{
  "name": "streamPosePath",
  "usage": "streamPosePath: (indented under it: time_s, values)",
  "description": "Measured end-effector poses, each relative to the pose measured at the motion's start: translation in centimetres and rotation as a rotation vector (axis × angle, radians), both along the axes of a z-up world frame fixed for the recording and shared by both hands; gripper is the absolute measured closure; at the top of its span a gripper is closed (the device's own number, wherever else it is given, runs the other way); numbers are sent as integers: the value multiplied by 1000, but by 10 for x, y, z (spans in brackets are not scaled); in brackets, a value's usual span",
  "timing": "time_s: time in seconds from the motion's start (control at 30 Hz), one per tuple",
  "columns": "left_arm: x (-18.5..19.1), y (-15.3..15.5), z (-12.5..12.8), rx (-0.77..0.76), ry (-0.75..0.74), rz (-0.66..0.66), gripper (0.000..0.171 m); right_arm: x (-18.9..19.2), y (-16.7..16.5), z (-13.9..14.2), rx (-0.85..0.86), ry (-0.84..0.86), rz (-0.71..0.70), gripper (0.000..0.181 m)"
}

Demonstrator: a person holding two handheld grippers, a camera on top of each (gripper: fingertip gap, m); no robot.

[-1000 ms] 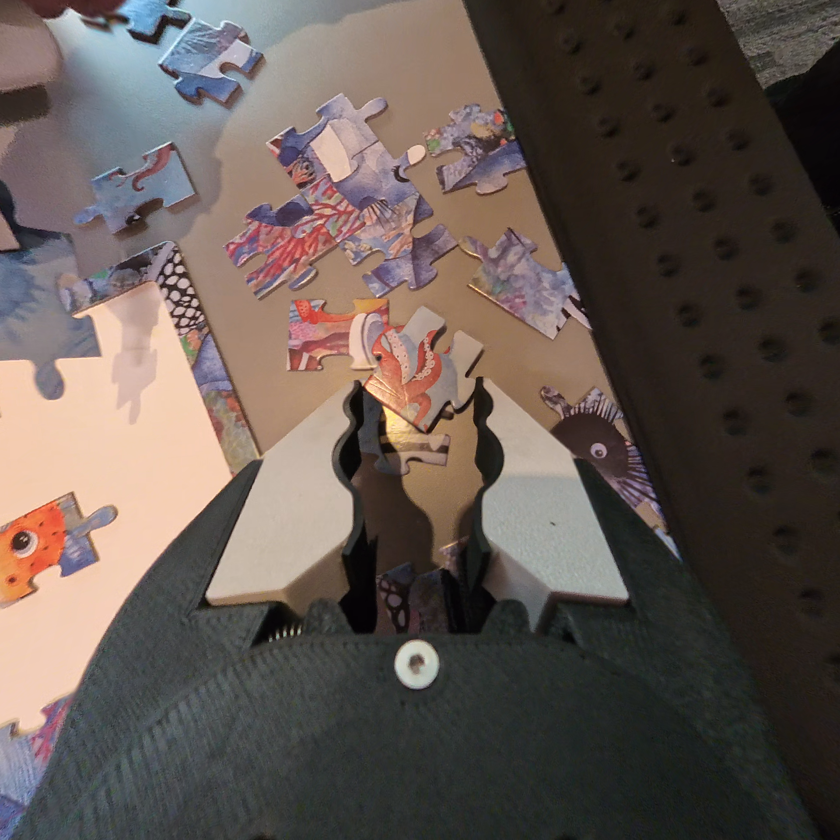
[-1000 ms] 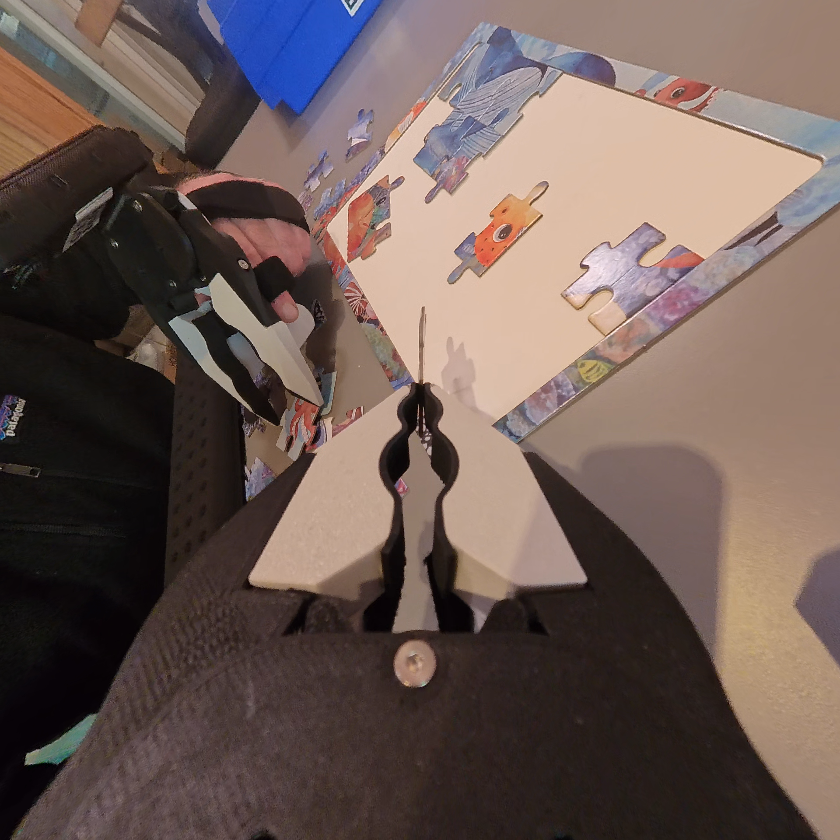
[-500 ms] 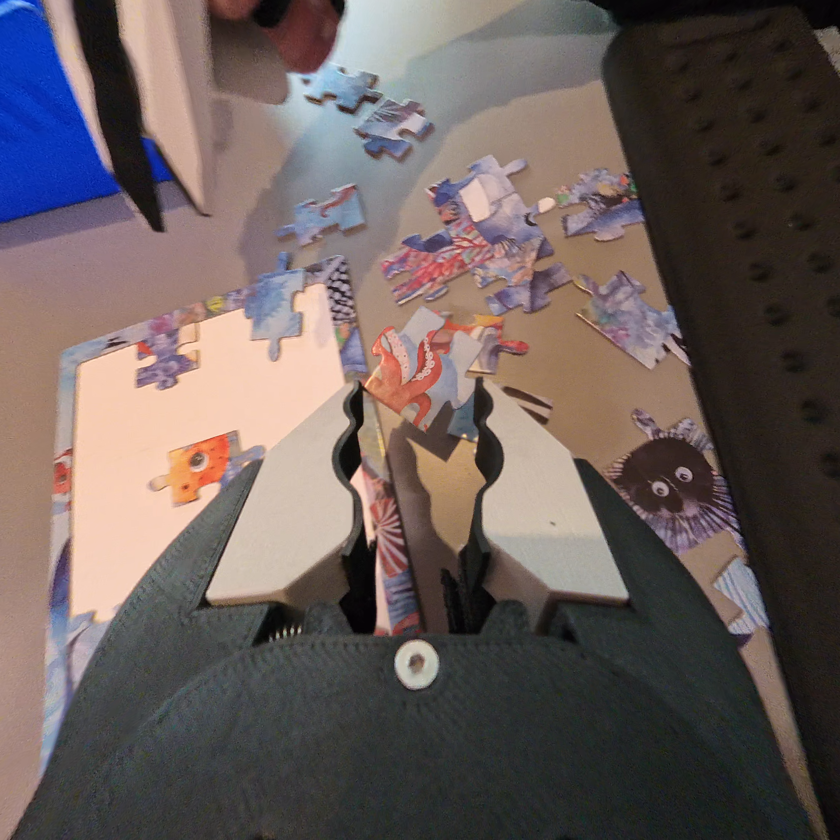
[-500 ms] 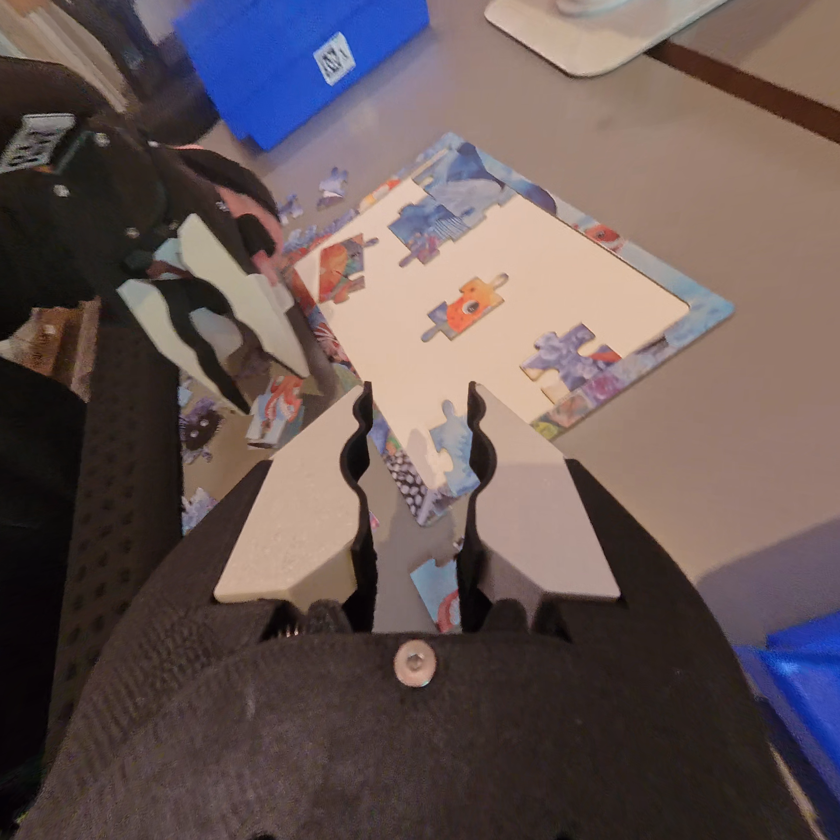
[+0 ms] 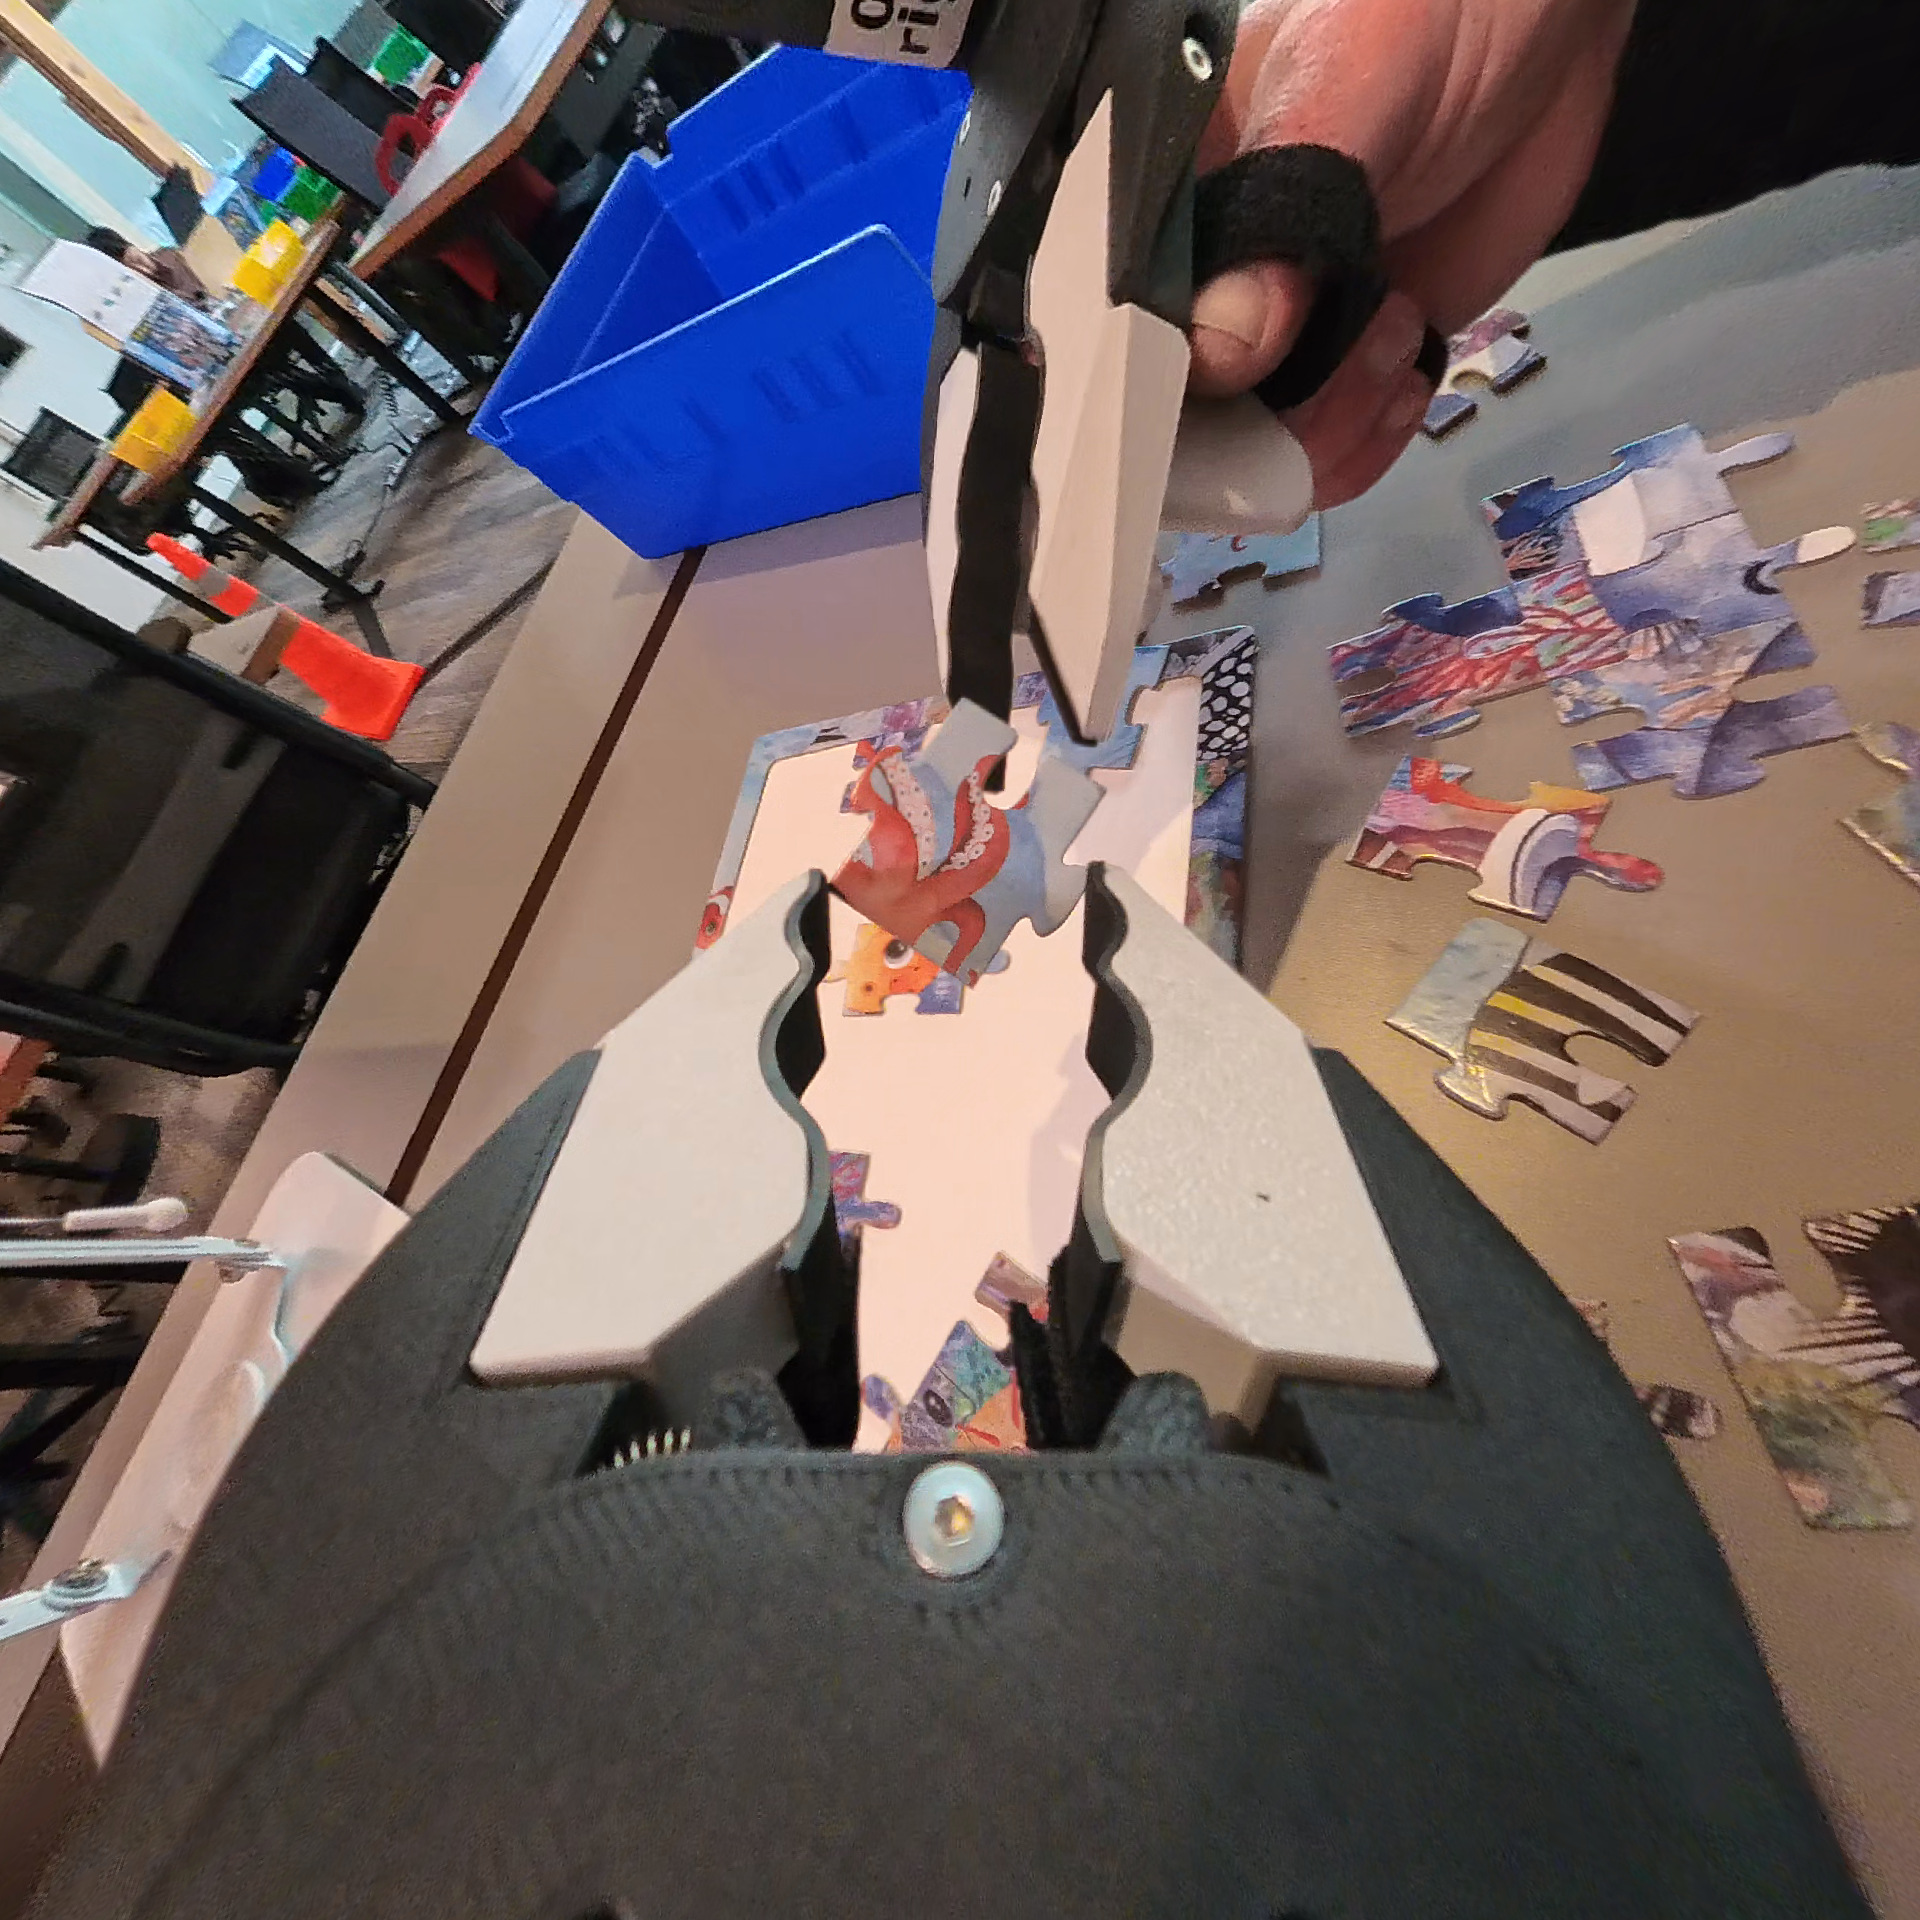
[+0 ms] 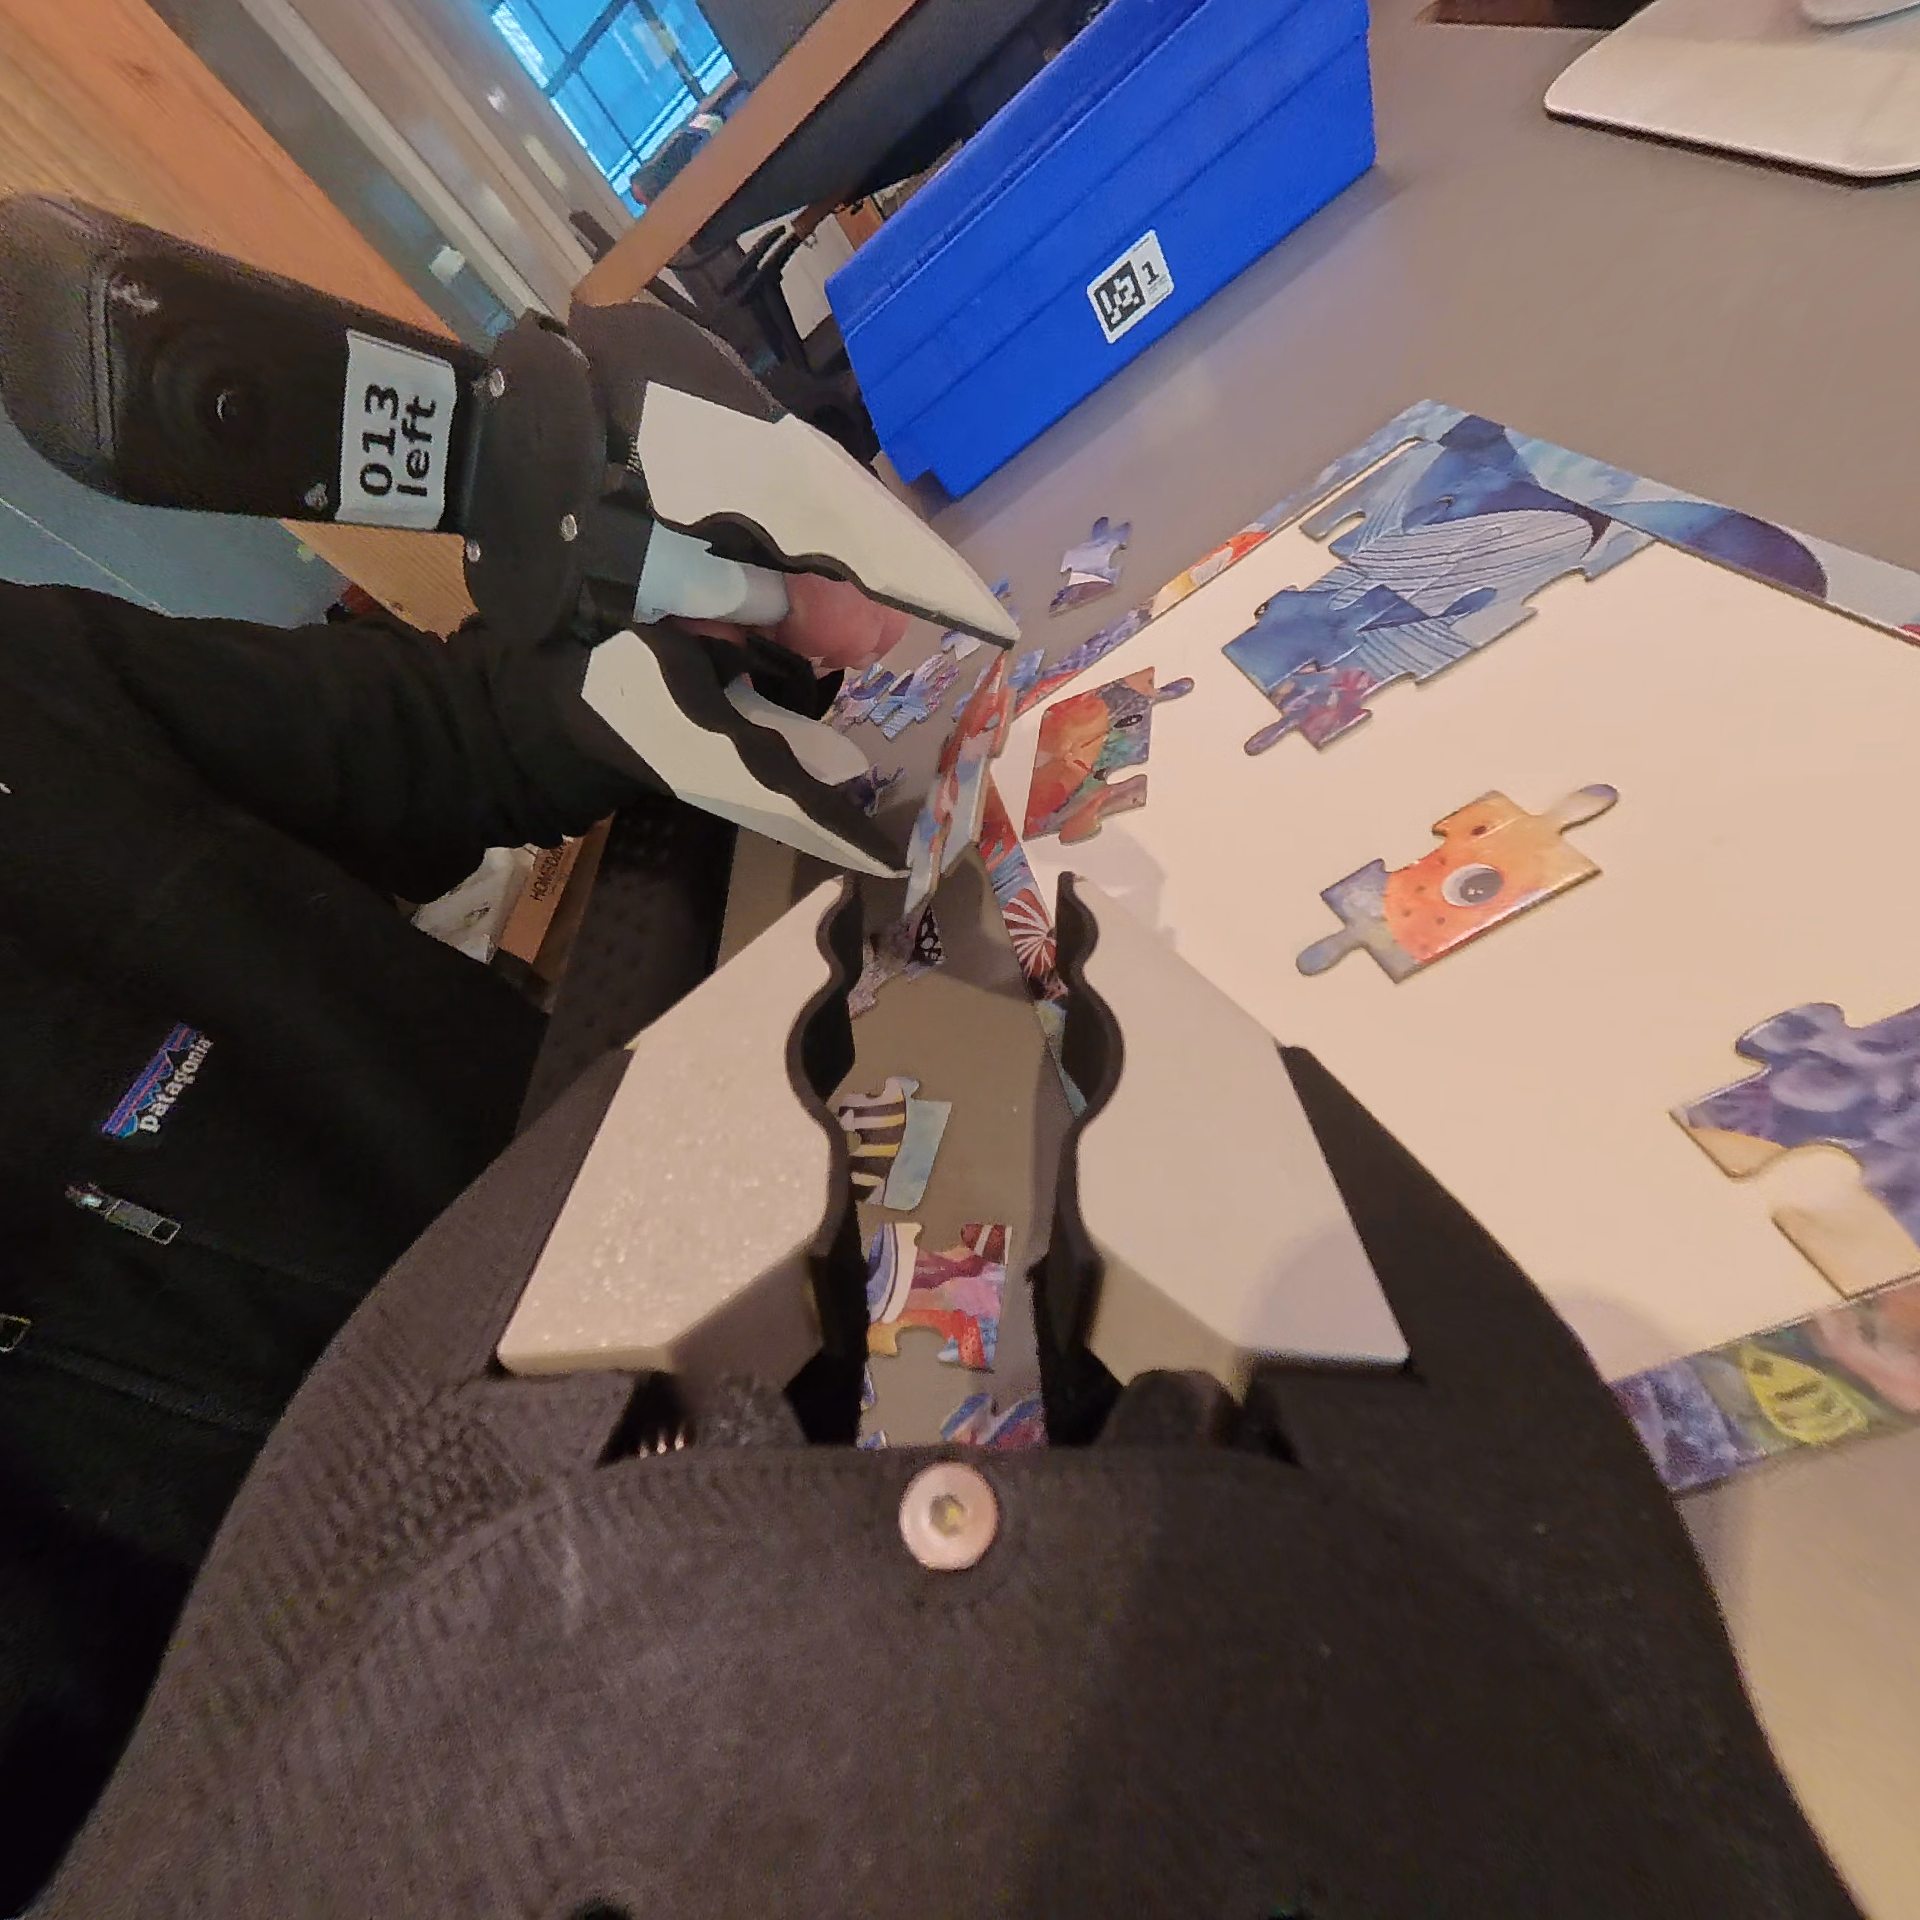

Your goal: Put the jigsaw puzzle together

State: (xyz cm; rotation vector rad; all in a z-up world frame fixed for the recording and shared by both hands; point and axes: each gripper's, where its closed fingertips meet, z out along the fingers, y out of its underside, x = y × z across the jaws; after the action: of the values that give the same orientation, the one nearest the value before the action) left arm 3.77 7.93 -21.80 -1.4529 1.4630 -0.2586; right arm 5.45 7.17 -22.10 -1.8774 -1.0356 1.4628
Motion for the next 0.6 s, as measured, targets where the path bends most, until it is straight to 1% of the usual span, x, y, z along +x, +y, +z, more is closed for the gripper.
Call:
streamPosePath:
  time_s: [0.23, 0.27, 0.33, 0.37, 0.4, 0.43, 0.47, 0.53, 0.57, 0.6]
  values:
    - [7, 1, 4, 65, -15, 4, 124, -1, 11, 2, -12, 38, -64, 152]
    - [7, 1, 5, 81, -10, 6, 124, -2, 10, 4, -12, 54, -55, 157]
    - [7, 2, 6, 100, -3, 11, 124, -4, 8, 8, -5, 78, -45, 175]
    - [7, 3, 5, 108, 9, 13, 124, -5, 7, 10, -2, 85, -39, 179]
    - [5, 3, 7, 123, 10, 14, 131, -5, 7, 11, 5, 80, -41, 180]
    - [4, 0, 10, 125, 4, -12, 131, -4, 9, 10, 16, 67, -53, 181]
    - [1, -3, 10, 102, 21, -36, 132, -4, 10, 12, 16, 72, -55, 181]
    - [-16, 4, 9, 63, 90, 5, 114, -1, 14, 13, 2, 64, -66, 181]
    - [-28, 6, 8, 42, 131, 11, 120, 0, 16, 10, 5, 27, -65, 181]
    - [-43, 12, 8, 26, 161, 42, 120, -1, 16, 7, 1, -4, -50, 181]
